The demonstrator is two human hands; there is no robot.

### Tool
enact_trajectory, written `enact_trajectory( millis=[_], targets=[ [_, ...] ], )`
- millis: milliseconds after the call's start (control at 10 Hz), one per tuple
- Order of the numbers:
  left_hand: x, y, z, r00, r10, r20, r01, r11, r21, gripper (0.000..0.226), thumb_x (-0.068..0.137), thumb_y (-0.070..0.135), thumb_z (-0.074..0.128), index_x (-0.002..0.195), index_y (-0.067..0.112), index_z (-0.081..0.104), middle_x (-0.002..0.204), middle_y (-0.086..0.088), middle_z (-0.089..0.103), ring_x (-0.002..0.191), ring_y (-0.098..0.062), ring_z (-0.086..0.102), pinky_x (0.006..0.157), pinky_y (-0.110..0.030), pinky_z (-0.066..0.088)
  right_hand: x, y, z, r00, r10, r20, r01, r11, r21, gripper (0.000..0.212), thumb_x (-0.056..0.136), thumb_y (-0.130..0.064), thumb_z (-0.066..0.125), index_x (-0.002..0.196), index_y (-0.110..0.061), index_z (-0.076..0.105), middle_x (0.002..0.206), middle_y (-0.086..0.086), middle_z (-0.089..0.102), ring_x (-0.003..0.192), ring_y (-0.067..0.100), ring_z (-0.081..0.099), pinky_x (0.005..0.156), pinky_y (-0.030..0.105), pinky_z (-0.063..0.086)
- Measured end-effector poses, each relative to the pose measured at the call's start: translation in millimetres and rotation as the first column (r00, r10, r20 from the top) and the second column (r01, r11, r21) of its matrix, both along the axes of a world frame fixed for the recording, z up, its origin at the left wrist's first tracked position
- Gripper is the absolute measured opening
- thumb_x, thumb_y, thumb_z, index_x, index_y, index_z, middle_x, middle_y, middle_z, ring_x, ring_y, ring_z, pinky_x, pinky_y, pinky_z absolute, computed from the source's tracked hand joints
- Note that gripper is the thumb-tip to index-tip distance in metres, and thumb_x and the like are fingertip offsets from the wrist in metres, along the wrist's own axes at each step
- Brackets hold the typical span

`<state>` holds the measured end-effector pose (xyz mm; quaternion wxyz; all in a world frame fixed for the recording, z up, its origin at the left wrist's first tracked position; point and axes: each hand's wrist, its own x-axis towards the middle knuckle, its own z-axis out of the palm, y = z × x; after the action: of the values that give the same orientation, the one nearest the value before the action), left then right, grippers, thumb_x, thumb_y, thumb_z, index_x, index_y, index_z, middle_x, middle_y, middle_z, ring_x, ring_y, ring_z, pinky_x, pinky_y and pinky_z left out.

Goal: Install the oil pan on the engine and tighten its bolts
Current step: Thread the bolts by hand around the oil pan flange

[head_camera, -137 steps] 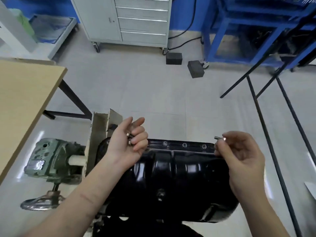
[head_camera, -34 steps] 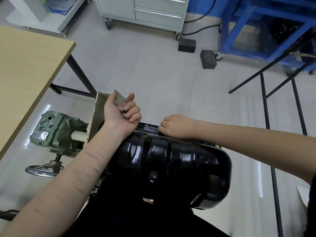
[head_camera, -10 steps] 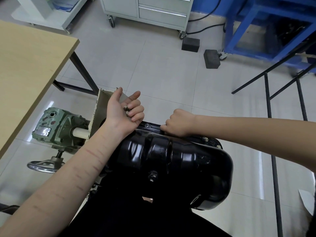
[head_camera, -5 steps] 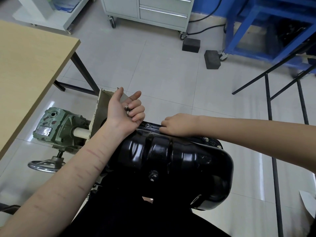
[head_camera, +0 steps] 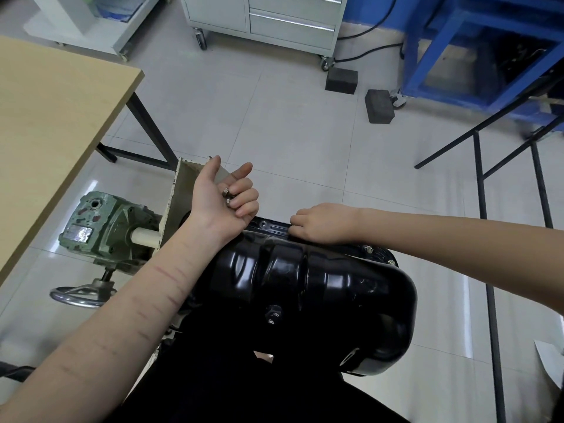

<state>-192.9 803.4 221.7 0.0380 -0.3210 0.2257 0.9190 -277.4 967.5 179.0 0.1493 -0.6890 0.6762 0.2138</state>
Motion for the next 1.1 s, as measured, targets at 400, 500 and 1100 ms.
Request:
enact_trajectory(
  millis=[400,500,1100],
  targets=[
    [-0.7,0.0,-0.4,1.000,-0.010,0.003,0.010,1.000,-0.010,0.049,0.093,0.049,0.029,0.073,0.012,0.053,0.040,0.007,0.027,0.029,-0.006,0.022,0.032,-0.016,0.014,0.6,-6.6,5.5,0.999,-0.032,0.019,0.032,0.999,0.015,0.027,0.097,-0.011,0.032,0.120,-0.006,0.044,0.118,0.015,0.044,0.109,0.028,0.044,0.067,0.033,0.034],
    [-0.7,0.0,-0.8,1.000,-0.014,0.003,0.014,1.000,-0.010,0.049,0.093,0.049,0.029,0.073,0.012,0.054,0.040,0.007,0.027,0.029,-0.006,0.022,0.032,-0.016,0.014,1.7,-6.5,5.0,0.999,-0.031,0.040,0.031,1.000,0.004,0.027,0.097,-0.010,0.030,0.119,-0.005,0.044,0.118,0.013,0.045,0.110,0.027,0.044,0.071,0.033,0.038],
    [-1.3,-0.3,-1.2,1.000,-0.004,0.008,0.004,1.000,-0.011,0.049,0.093,0.049,0.030,0.073,0.011,0.054,0.039,0.007,0.028,0.029,-0.007,0.023,0.031,-0.014,0.015,-1.2,-1.2,-3.4,0.999,-0.015,-0.034,0.013,0.999,-0.051,0.026,0.095,-0.007,0.030,0.118,-0.004,0.042,0.111,0.013,0.051,0.102,0.028,0.050,0.069,0.036,0.040]
  ],
)
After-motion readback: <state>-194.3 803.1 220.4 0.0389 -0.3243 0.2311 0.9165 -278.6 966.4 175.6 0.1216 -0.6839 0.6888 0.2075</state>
